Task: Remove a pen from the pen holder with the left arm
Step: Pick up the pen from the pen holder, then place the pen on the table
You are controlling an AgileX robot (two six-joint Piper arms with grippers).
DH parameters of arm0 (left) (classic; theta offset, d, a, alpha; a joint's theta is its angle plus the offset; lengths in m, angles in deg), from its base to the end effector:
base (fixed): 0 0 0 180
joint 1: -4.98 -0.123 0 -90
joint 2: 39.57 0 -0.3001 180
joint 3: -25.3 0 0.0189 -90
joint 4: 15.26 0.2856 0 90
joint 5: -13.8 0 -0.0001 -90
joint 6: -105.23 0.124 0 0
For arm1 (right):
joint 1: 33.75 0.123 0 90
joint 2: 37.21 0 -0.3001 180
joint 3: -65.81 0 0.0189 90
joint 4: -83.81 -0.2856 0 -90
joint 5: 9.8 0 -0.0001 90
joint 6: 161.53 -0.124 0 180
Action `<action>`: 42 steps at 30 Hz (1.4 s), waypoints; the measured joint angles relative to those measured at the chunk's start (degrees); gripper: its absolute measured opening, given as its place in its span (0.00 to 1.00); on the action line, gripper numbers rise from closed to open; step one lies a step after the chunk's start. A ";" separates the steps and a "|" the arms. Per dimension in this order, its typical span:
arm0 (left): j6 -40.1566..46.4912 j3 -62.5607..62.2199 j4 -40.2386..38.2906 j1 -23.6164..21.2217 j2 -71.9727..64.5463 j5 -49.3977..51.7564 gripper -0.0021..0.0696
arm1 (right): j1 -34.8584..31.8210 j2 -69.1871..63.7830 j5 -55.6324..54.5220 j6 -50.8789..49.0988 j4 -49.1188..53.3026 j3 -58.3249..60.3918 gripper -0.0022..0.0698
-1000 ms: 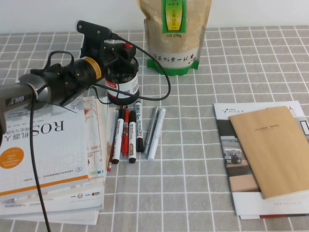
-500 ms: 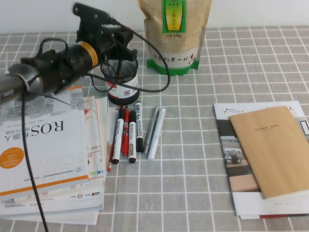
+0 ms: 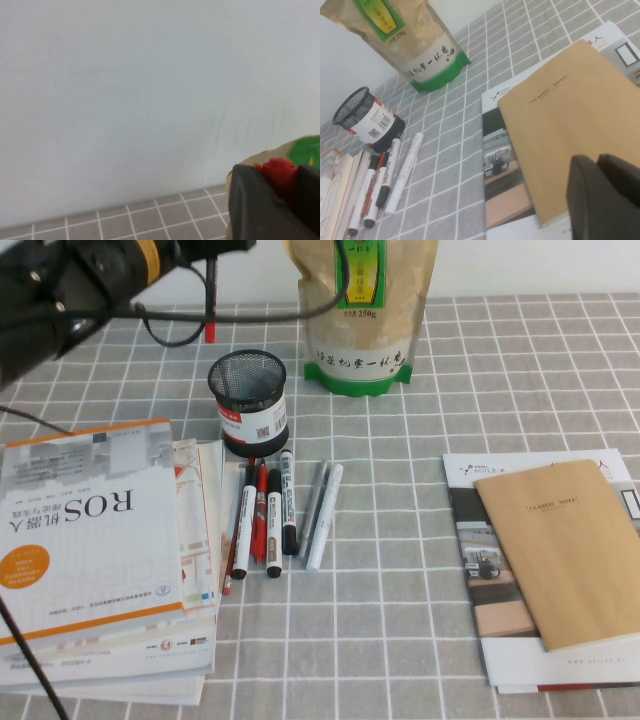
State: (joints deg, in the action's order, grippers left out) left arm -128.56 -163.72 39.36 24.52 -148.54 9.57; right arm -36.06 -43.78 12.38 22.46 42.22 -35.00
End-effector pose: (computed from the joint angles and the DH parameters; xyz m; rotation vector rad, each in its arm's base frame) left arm 0.4733 -0.1758 0.3599 0.3456 1.6749 -0.2954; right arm 0.1035 0.0270 0.1708 0.4137 1.7841 0.6375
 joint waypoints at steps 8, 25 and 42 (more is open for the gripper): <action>16.02 2.27 -15.47 6.33 6.58 10.31 0.20 | 0.00 0.00 0.00 0.00 0.00 0.00 0.01; 45.02 18.81 -55.12 8.37 7.35 24.09 0.20 | 0.00 0.00 0.00 0.00 0.00 0.00 0.01; 32.54 20.53 -52.72 6.89 -3.18 15.22 0.20 | 0.00 0.00 0.00 0.00 0.00 0.00 0.01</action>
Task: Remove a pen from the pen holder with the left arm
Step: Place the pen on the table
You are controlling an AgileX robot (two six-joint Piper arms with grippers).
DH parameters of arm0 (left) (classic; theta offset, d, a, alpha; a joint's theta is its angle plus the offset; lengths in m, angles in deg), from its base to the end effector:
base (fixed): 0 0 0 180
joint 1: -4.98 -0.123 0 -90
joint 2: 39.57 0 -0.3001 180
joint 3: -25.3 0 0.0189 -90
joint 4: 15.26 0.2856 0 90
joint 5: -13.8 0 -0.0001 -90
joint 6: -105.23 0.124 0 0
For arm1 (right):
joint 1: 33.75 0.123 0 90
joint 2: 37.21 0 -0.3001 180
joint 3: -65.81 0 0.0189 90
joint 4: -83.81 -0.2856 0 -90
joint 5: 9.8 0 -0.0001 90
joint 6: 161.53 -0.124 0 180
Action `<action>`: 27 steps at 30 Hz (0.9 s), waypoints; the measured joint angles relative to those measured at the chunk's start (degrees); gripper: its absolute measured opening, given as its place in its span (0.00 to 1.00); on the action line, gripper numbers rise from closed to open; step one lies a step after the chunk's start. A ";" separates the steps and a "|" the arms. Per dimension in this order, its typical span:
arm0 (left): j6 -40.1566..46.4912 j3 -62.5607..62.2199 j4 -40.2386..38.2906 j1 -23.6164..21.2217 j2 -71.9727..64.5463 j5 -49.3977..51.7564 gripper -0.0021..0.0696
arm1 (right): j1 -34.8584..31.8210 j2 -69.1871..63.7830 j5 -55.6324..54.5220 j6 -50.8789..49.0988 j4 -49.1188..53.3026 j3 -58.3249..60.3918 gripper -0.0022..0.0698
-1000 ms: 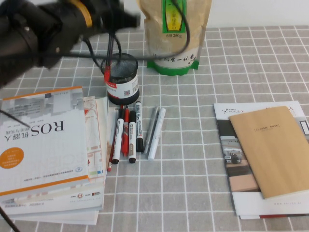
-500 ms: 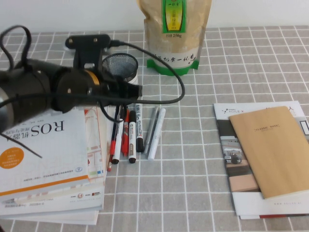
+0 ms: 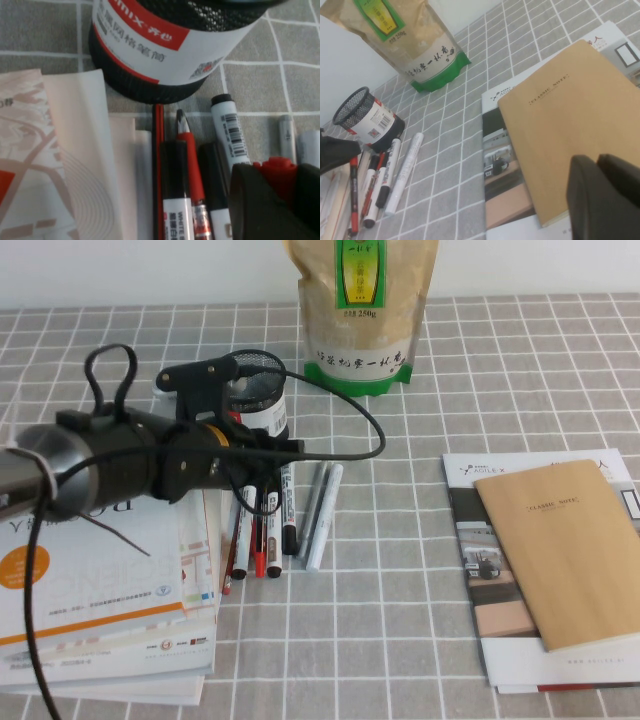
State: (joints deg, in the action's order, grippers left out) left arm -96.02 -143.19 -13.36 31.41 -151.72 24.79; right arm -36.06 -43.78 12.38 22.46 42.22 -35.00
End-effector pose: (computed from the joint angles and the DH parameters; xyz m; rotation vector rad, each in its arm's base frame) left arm 0.4029 -0.1994 0.1712 0.1433 2.3785 -0.3806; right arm 0.1035 0.0270 0.1708 0.4137 1.7841 0.6375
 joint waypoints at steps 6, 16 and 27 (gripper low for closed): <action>-1.69 0.00 0.65 -0.21 -2.14 -1.79 0.24 | 0.00 0.00 0.00 0.00 0.00 0.00 0.01; -7.69 1.89 7.53 -0.32 -0.21 -4.03 0.43 | 0.00 0.00 0.00 0.00 0.00 0.00 0.01; 9.45 27.29 11.37 1.65 24.59 -35.56 0.13 | 0.00 0.00 0.00 0.00 0.00 0.00 0.01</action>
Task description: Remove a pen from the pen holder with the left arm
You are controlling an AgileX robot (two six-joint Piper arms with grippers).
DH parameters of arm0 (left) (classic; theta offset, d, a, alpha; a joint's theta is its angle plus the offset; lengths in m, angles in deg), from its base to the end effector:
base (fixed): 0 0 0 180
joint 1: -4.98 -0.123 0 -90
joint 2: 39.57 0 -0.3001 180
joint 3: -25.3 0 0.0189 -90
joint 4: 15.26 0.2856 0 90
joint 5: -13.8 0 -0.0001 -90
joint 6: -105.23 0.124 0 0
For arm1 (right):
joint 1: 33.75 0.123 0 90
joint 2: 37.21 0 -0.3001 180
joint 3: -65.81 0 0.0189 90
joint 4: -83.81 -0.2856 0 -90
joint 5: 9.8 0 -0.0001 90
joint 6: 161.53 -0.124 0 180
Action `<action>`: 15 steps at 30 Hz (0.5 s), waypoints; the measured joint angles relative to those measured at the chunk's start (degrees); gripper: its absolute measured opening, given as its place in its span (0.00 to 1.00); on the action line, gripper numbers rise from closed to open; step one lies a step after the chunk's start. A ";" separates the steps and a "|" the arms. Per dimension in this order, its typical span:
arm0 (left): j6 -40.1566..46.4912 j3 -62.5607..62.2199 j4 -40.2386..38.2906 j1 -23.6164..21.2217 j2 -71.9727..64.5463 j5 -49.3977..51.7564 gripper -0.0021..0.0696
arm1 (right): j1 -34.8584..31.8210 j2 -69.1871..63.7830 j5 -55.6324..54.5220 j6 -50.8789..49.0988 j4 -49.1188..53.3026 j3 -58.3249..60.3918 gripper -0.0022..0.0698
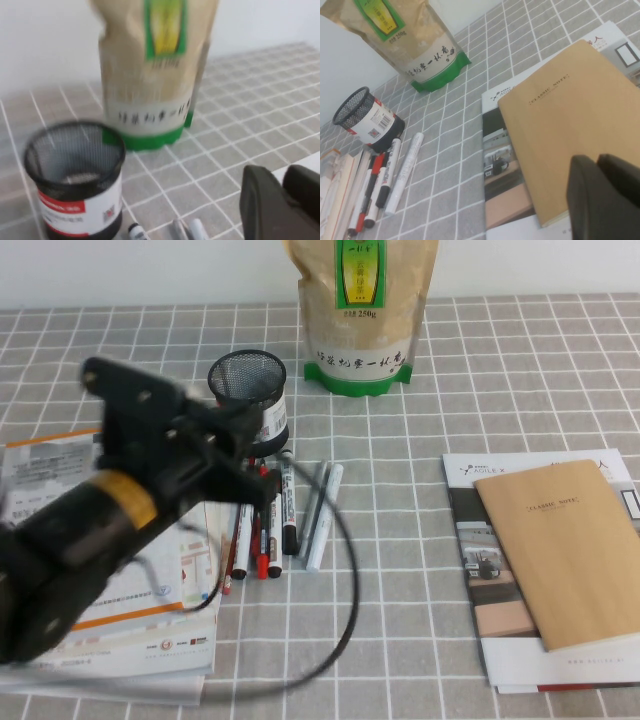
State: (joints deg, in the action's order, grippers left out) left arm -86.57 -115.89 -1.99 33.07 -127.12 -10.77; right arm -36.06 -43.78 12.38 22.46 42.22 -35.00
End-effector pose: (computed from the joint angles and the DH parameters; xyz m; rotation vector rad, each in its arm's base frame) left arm 0.3023 -0.1747 0.2422 0.5101 1.7330 -0.4325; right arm 0.1035 0.0270 0.1708 0.4137 1.7841 0.6375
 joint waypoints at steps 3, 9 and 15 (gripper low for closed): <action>2.22 3.87 0.21 0.13 9.31 4.00 0.06 | 0.00 0.00 0.00 0.00 0.00 0.00 0.01; 2.86 4.71 0.24 0.23 23.65 24.57 0.03 | 0.00 0.00 0.00 0.00 0.00 0.00 0.01; 2.64 4.71 -0.61 0.23 33.02 35.80 0.03 | 0.00 0.00 0.00 0.00 0.00 0.00 0.01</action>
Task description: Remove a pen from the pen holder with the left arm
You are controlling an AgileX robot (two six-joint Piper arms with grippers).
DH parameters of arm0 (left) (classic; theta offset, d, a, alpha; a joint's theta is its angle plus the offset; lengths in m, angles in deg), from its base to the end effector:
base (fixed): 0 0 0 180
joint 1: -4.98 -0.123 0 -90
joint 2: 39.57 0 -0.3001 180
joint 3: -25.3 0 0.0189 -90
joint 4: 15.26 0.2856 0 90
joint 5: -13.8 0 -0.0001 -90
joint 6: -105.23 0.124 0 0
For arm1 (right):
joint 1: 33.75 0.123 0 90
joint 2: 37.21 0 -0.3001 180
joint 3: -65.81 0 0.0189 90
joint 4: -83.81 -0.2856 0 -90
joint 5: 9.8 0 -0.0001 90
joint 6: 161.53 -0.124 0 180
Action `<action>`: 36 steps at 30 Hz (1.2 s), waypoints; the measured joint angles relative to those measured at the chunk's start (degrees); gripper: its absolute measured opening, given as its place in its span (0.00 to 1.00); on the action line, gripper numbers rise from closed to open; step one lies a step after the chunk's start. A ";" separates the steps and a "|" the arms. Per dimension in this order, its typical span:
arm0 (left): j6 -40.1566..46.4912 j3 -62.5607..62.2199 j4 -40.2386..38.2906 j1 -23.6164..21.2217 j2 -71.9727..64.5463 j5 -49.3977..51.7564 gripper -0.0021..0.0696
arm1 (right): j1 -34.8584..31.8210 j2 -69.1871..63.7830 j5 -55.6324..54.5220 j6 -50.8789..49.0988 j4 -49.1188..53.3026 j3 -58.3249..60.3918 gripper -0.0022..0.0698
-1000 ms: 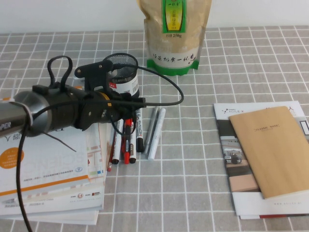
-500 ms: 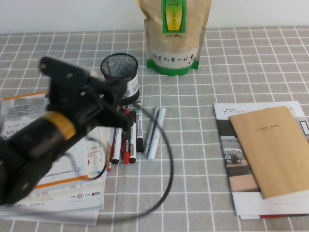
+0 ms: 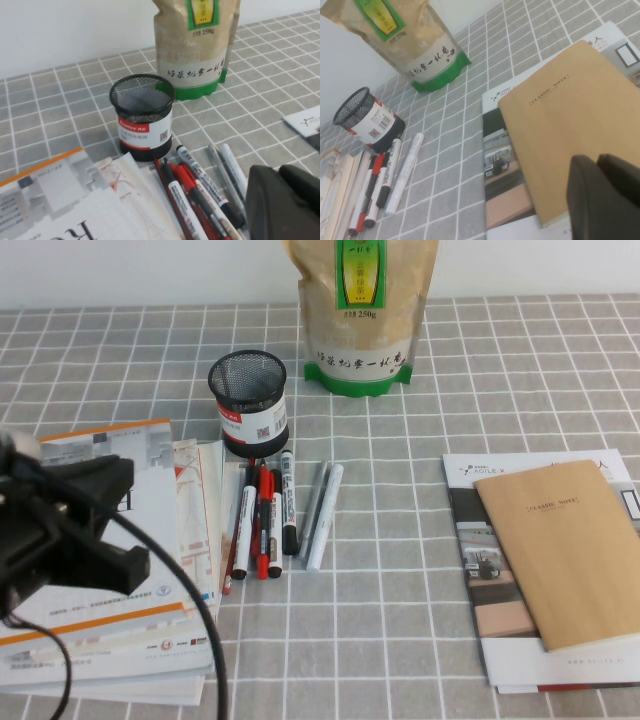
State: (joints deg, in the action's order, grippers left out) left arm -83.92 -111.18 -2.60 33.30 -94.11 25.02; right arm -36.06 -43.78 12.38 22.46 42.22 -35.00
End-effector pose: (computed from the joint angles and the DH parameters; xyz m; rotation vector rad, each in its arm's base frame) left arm 0.2036 -0.1037 0.3057 0.4921 1.8461 -0.2556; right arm 0.1035 0.0270 0.1708 0.4137 1.7841 0.6375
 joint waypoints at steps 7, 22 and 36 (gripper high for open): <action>0.00 0.11 1.24 0.00 0.65 2.50 0.03 | 0.00 0.00 0.00 0.00 0.00 0.00 0.01; 0.02 18.94 -1.47 -2.63 15.96 -9.99 0.03 | 0.00 0.00 0.00 0.00 0.00 0.00 0.01; 4.24 33.61 -5.30 -24.91 38.96 -10.03 0.03 | 0.00 0.00 0.00 0.00 -0.09 0.00 0.01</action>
State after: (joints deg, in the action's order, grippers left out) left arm -79.68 -77.57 -7.90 8.39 -55.14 14.99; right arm -36.06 -43.78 12.38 22.46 42.12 -35.00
